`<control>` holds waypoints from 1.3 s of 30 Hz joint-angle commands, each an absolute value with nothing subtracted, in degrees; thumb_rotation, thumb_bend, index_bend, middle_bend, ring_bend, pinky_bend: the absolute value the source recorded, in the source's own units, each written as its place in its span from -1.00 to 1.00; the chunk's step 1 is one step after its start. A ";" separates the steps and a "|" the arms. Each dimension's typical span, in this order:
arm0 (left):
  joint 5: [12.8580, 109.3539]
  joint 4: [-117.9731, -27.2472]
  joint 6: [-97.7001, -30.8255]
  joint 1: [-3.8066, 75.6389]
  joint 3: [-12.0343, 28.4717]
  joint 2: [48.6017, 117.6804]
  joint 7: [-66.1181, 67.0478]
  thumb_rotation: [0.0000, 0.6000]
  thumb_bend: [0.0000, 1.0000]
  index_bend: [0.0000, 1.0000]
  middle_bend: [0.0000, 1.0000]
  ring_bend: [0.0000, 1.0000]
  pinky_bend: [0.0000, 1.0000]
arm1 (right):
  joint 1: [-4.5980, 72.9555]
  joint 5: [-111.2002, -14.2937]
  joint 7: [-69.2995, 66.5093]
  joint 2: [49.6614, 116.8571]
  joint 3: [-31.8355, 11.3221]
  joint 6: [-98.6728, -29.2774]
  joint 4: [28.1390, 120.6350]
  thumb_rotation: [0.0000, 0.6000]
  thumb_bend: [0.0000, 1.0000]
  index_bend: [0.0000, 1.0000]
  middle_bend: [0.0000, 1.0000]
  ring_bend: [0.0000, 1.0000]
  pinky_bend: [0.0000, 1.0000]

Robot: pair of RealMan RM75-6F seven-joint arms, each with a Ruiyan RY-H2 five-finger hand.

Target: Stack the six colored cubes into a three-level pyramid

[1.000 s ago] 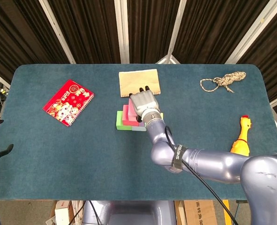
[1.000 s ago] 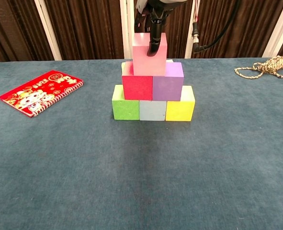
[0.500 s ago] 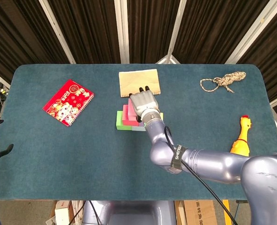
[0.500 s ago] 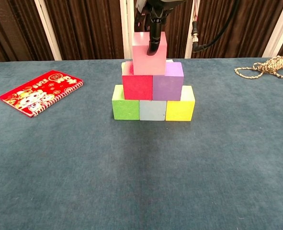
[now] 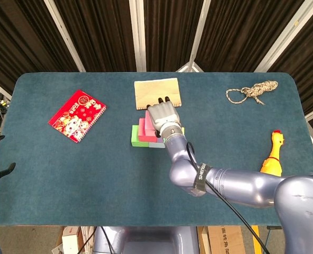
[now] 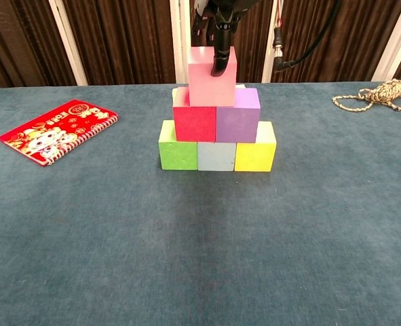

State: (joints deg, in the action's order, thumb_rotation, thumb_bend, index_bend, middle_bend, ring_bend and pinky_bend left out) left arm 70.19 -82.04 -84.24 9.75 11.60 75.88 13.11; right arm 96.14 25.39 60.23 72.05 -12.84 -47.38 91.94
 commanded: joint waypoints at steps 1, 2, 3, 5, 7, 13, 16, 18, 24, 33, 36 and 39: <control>70.21 -82.05 -84.23 9.75 11.58 75.86 13.09 1.00 -0.55 -0.56 -0.86 -1.00 -0.91 | 96.12 25.69 60.51 72.05 -12.96 -47.52 92.12 1.00 -0.33 -0.62 -0.50 -0.96 -1.00; 70.22 -82.06 -84.23 9.75 11.58 75.85 13.08 1.00 -0.55 -0.56 -0.86 -1.00 -0.91 | 96.11 25.77 60.59 72.03 -12.99 -47.54 92.17 1.00 -0.33 -0.62 -0.50 -0.96 -1.00; 70.24 -82.06 -84.24 9.74 11.58 75.83 13.05 1.00 -0.55 -0.56 -0.86 -1.00 -0.91 | 96.10 25.90 60.69 72.00 -13.06 -47.63 92.23 1.00 -0.32 -0.63 -0.51 -0.97 -1.00; 70.24 -82.01 -84.21 9.76 11.58 75.84 13.00 1.00 -0.55 -0.56 -0.86 -1.00 -0.91 | 96.17 26.29 61.07 71.94 -13.15 -47.85 92.35 1.00 -0.32 -0.65 -0.53 -0.98 -1.00; 70.19 -81.97 -84.17 9.76 11.59 75.82 12.99 1.00 -0.55 -0.56 -0.86 -1.00 -0.91 | 96.30 26.86 61.57 71.78 -13.25 -47.89 92.52 1.00 -0.33 -0.67 -0.57 -0.99 -1.00; 70.13 -81.85 -84.23 9.74 11.69 75.81 12.86 1.00 -0.55 -0.56 -0.86 -1.00 -0.91 | 96.37 27.81 62.27 71.62 -13.76 -48.53 92.70 1.00 -0.33 -0.75 -0.72 -1.00 -1.00; 70.07 -81.78 -84.44 9.67 11.77 75.82 12.94 1.00 -0.55 -0.56 -0.86 -1.00 -0.91 | 95.96 27.49 61.82 71.37 -14.38 -48.71 92.79 1.00 -0.33 -0.82 -0.81 -1.00 -1.00; 70.09 -81.83 -84.47 9.65 11.76 75.80 12.94 1.00 -0.55 -0.56 -0.86 -1.00 -0.91 | 95.53 27.07 61.30 71.15 -14.82 -48.64 92.98 1.00 -0.33 -0.85 -0.86 -1.00 -1.00; 70.10 -81.78 -84.29 9.71 11.66 75.88 13.12 1.00 -0.55 -0.56 -0.86 -1.00 -0.91 | 94.74 27.18 61.29 69.40 -15.32 -48.91 95.08 1.00 -0.35 -0.91 -0.92 -1.00 -1.00; 69.95 -81.70 -84.16 9.70 11.79 75.75 12.76 1.00 -0.55 -0.56 -0.87 -1.00 -0.91 | 93.88 30.18 62.65 62.94 -16.13 -49.47 101.62 1.00 -0.35 -0.91 -0.93 -1.00 -1.00; 70.16 -81.47 -84.64 9.51 12.08 75.46 11.67 1.00 -0.55 -0.56 -0.87 -1.00 -0.91 | 92.10 28.43 61.25 58.92 -16.91 -49.52 105.62 1.00 -0.35 -0.91 -0.93 -1.00 -1.00; 70.34 -81.26 -85.38 9.12 12.35 75.06 10.65 1.00 -0.55 -0.56 -0.87 -1.00 -0.91 | 89.09 23.46 58.31 54.01 -17.27 -52.01 110.15 1.00 -0.35 -0.91 -0.93 -1.00 -1.00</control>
State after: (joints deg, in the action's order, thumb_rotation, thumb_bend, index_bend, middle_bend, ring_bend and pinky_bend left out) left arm 70.25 -81.34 -85.21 9.26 12.25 75.22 10.85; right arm 91.60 27.19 60.66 57.48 -16.71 -50.14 106.63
